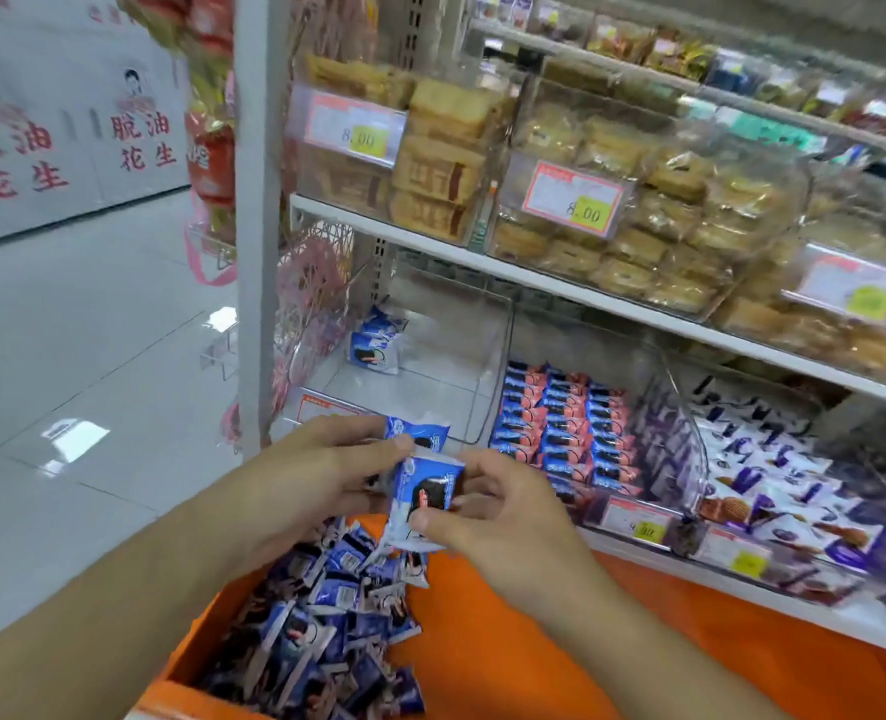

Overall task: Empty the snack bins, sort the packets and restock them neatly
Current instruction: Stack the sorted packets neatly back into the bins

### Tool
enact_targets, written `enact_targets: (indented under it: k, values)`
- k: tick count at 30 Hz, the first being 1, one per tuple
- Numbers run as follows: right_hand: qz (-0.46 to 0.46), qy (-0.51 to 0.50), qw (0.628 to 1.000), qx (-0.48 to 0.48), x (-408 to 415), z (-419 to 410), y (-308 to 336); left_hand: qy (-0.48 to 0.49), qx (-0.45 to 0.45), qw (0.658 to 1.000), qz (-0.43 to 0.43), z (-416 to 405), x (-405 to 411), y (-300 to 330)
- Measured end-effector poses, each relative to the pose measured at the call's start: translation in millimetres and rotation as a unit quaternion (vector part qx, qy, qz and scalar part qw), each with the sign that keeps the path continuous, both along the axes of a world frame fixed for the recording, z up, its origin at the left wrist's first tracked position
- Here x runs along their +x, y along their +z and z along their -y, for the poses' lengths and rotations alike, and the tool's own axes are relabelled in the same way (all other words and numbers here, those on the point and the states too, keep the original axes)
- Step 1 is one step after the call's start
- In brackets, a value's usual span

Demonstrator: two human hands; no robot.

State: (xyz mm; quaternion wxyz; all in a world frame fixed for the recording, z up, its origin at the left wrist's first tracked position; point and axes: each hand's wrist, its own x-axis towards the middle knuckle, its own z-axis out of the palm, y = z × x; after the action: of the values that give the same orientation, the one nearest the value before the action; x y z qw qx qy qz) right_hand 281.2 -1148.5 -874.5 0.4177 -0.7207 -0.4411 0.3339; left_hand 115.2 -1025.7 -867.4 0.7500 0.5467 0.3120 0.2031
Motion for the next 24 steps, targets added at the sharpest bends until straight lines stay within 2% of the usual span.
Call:
enact_targets:
  k: [4, 9, 13, 17, 20, 24]
  values:
    - [-0.007, -0.017, 0.999, 0.046, 17, 24, 20, 0.028, 0.003, 0.998, 0.052, 26, 2, 16]
    - [-0.035, -0.02, 0.996, 0.081, 29, 44, 30, 0.068, 0.063, 0.996, 0.002, 50, 10, 16]
    - [-0.013, -0.03, 0.994, 0.105, 27, 46, 31, 0.05, -0.005, 0.998, 0.021, 66, 26, 22]
    - [0.029, -0.045, 0.991, 0.124, 31, 49, 29, 0.046, 0.039, 0.998, 0.005, 73, 32, 28]
    - [0.035, -0.048, 0.99, 0.125, 31, 47, 24, 0.005, 0.059, 0.998, -0.025, 73, 31, 29]
    - [-0.055, -0.041, 0.993, 0.101, 33, 42, 20, -0.001, 0.014, 1.0, 0.0, 67, 31, 24]
